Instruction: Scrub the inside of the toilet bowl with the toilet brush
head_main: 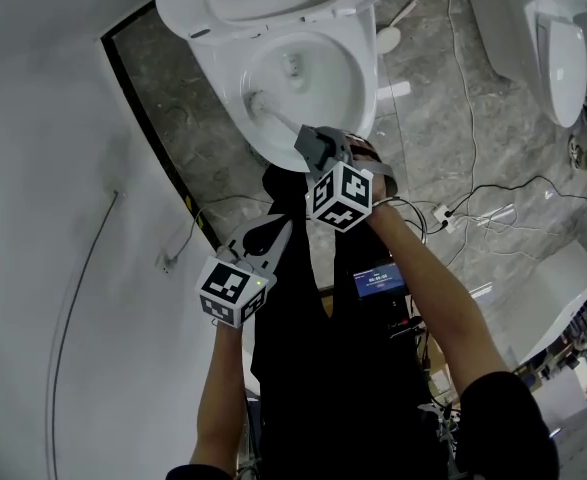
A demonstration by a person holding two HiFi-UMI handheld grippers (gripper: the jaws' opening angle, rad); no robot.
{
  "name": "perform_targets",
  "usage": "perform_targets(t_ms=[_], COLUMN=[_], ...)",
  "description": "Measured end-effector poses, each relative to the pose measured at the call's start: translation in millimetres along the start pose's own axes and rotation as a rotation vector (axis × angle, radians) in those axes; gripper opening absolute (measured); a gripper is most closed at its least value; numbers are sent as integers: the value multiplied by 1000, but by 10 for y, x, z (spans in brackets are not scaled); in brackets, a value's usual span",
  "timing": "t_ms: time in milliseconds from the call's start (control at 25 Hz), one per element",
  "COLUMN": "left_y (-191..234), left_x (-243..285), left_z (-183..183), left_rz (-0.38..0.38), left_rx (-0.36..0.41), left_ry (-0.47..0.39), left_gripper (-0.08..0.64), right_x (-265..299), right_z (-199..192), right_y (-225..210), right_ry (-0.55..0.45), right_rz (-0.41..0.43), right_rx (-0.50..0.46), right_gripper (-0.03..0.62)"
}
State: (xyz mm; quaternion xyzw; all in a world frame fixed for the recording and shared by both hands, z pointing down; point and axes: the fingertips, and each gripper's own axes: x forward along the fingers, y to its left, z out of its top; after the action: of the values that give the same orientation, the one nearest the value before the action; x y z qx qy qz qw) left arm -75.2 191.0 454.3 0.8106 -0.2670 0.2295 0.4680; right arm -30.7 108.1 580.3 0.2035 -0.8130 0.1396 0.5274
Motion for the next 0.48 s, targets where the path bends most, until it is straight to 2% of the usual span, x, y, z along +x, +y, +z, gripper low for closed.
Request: perform_targets(t_ms=[240, 480], left_y=[-58, -95], left_x=[60, 98], left_z=[8, 27], left_rz=[-9, -4], left_rx=[10, 21], left_ry=[9, 6], left_gripper=[11, 11], right_x=[-138, -280], right_z=[-194, -400], right_y=[161, 322], right_ry=[21, 41], right_rz=[102, 164], right_rx=[-23, -43], right_gripper=[156, 156])
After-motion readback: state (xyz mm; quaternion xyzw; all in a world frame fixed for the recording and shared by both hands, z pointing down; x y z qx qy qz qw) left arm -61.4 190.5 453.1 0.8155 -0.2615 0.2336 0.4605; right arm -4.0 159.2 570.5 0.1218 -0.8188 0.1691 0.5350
